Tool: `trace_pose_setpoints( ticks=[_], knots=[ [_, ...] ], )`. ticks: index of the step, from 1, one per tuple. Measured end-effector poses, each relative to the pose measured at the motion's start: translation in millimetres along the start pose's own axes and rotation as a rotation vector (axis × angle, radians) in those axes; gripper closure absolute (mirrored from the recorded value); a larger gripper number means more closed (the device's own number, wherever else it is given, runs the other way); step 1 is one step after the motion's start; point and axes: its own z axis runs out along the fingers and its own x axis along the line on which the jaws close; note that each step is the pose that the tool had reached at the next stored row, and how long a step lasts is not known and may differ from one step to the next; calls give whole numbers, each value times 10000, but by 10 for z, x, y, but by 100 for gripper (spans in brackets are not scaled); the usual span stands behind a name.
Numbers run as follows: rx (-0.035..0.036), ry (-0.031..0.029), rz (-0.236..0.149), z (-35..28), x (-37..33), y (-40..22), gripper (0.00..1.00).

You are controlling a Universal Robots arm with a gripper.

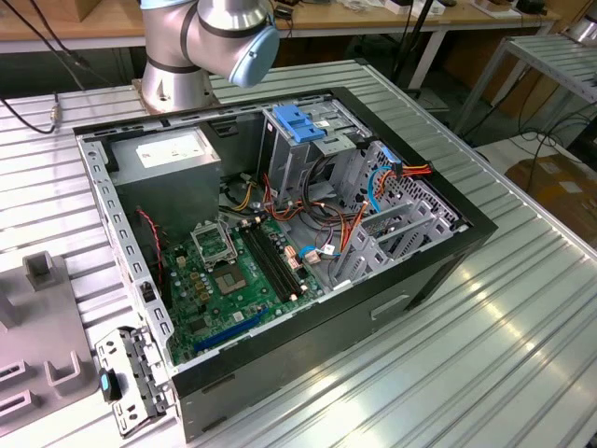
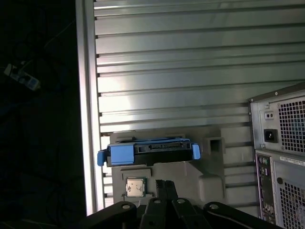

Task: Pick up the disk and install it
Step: 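Reach for the disk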

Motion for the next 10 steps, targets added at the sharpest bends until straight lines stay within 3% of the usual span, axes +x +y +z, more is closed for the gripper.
trace_pose_setpoints(
  ticks=[10],
  knots=[
    [0, 1, 1, -3, 94, -7, 89]
  ],
)
